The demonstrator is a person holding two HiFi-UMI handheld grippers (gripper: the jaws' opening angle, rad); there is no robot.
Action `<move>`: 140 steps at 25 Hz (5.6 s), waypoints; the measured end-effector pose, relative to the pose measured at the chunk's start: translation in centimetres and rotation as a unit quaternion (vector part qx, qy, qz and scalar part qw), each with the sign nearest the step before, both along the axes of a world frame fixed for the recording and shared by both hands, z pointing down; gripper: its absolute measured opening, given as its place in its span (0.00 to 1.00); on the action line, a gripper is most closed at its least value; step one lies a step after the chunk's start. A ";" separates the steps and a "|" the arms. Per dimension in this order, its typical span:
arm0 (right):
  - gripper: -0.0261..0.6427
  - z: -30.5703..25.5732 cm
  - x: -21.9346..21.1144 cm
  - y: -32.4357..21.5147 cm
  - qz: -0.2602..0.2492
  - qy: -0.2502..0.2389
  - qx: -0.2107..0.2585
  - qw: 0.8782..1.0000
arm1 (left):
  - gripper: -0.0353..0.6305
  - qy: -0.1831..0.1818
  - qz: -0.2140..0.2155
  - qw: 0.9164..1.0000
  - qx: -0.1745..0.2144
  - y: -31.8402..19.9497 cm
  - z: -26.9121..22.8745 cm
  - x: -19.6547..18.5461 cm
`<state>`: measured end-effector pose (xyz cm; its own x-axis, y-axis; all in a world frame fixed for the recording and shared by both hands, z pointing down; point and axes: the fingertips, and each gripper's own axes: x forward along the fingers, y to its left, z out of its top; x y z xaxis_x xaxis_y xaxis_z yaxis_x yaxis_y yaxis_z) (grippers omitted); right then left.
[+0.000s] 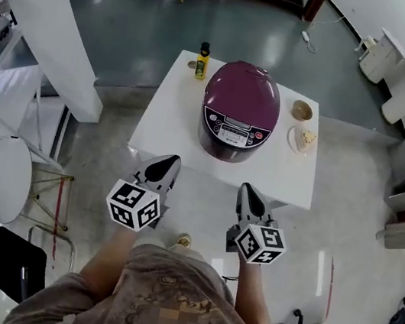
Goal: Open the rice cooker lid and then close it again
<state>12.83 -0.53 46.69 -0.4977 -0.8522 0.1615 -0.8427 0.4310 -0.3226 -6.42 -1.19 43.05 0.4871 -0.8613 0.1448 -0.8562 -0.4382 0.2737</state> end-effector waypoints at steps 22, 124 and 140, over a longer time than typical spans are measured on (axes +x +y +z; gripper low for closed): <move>0.04 -0.2 0.6 -10.2 -0.004 0.015 -0.001 1.000 | 0.08 0.002 0.015 1.000 0.012 -10.9 -0.1 1.0; 0.04 2.9 -4.8 -19.8 -0.067 0.195 -0.090 0.974 | 0.08 -0.046 0.125 0.991 -0.009 -27.0 3.8 4.3; 0.04 2.7 -4.8 -19.6 -0.067 0.203 -0.078 0.974 | 0.08 -0.052 0.121 0.991 -0.009 -26.9 3.5 4.5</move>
